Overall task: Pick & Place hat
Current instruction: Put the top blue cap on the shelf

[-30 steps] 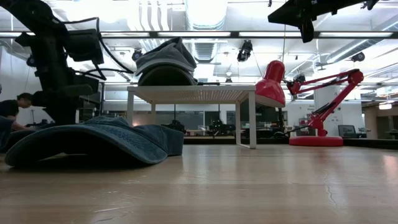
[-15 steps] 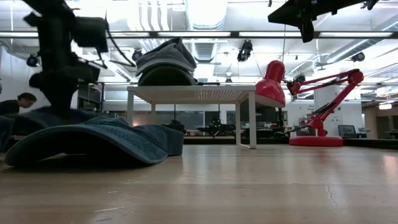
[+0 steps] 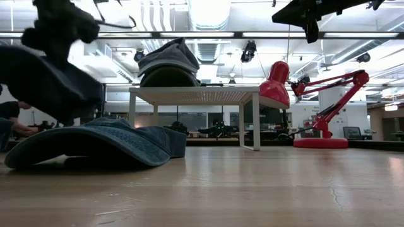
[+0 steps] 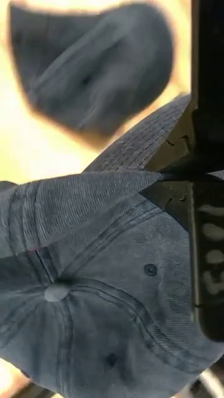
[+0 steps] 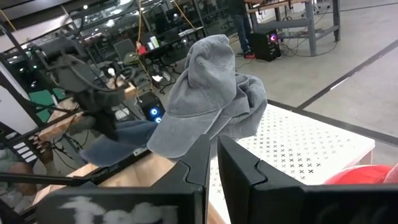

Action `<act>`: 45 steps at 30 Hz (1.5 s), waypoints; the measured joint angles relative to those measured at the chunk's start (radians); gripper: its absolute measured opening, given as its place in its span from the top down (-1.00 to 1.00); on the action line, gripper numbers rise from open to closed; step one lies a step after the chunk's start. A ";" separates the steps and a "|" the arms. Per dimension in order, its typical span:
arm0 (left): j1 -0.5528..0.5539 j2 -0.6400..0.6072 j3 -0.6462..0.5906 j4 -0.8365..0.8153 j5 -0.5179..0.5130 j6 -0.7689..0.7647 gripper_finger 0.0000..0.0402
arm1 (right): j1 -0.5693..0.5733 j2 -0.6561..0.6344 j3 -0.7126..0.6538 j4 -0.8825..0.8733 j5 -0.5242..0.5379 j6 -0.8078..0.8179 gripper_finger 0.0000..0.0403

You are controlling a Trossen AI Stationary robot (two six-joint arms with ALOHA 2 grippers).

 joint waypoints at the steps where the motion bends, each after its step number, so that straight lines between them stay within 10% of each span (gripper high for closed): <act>1: -0.018 0.000 0.014 -0.006 0.020 -0.020 1.00 | 0.000 0.000 0.000 0.000 0.000 0.000 0.86; 12: -0.255 0.084 0.177 0.004 0.110 -0.180 1.00 | 0.000 0.000 0.000 0.010 0.000 0.000 0.86; 31: -0.503 0.606 0.698 0.016 0.121 -0.152 1.00 | 0.000 0.000 0.000 0.006 -0.188 0.241 0.86; 45: -0.496 0.922 1.224 0.031 -0.117 -0.158 1.00 | -0.003 0.000 0.000 0.002 -0.183 0.112 0.86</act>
